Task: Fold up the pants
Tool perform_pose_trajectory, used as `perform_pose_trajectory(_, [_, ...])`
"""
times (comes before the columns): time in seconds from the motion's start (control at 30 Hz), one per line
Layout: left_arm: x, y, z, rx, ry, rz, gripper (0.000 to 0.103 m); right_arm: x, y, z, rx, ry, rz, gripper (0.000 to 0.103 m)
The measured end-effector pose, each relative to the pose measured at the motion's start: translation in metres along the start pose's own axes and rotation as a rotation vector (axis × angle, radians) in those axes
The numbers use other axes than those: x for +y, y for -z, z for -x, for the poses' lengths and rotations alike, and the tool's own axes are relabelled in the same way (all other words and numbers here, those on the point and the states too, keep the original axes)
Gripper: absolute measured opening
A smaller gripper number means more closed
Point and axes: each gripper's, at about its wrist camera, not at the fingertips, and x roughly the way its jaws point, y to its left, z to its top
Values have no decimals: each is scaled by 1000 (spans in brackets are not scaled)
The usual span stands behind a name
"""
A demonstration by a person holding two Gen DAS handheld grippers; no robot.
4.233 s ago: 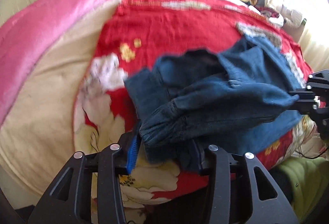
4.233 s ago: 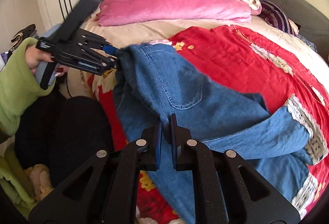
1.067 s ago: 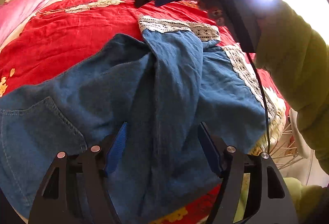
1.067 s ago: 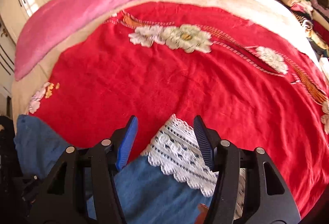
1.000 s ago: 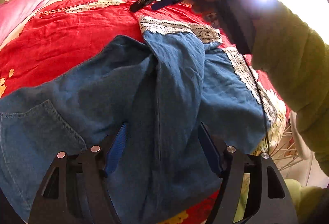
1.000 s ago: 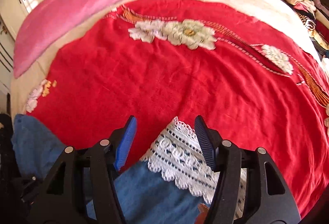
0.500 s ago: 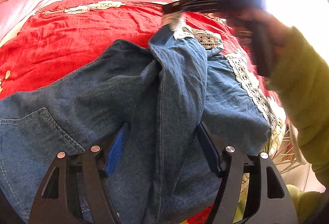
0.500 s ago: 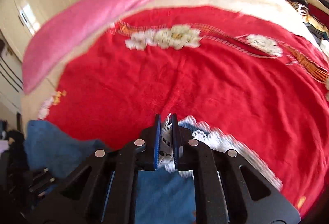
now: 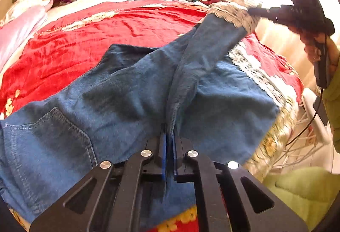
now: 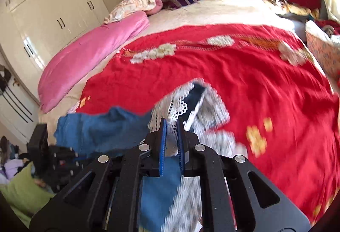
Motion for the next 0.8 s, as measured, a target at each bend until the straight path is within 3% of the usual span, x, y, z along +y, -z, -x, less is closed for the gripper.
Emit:
perform_pose_trajectory(0.13, [-12,11,11,-8,3,-51,4,-9,38,17,20,-3,-46,5])
perform_pose_trajectory(0.33, [-27,21,10,-7,-3,-136,5,-21,83,11,101,-11,-102,6])
perform_pose_trajectory(0.47, [-27,21,3,-1,-23,-146,21,-19,97,6,111,-27,-87,9])
perform_pose_trajectory(0.57, [-26,20,-5,-2,-59,-159,36,-18,102,2,115,-25,-59,23])
perform_pose_trajectory(0.67, [-25,15,-12,-18,-76,-153,36,-17,106,-2,118,-25,-40,30])
perform_pose_trajectory(0.73, [-27,12,-16,-22,-99,-149,34,-16,109,-7,120,-16,-24,31])
perform_pose_trajectory(0.8, [-27,8,-17,-17,-113,-149,3,-17,111,-10,123,-15,-14,29])
